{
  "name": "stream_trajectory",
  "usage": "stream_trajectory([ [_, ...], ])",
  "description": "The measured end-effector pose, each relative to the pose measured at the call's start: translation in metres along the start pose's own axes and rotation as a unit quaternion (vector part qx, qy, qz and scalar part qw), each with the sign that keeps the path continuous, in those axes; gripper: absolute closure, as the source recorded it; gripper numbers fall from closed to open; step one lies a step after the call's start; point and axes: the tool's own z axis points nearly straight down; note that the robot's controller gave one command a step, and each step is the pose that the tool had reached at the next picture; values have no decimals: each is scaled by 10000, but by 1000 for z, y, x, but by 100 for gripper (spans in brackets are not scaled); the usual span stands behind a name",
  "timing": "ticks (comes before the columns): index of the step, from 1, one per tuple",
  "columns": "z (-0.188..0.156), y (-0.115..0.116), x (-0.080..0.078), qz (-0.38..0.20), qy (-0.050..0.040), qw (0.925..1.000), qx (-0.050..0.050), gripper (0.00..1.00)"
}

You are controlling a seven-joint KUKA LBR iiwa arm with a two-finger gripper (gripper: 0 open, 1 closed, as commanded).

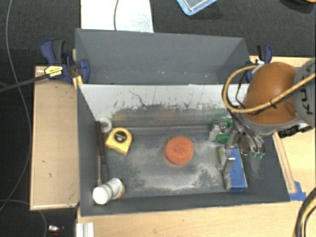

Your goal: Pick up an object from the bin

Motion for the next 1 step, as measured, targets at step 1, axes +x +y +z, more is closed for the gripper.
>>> stream_trajectory([
  [1, -4, 0, -2, -13, -41, 10000, 4, 0],
])
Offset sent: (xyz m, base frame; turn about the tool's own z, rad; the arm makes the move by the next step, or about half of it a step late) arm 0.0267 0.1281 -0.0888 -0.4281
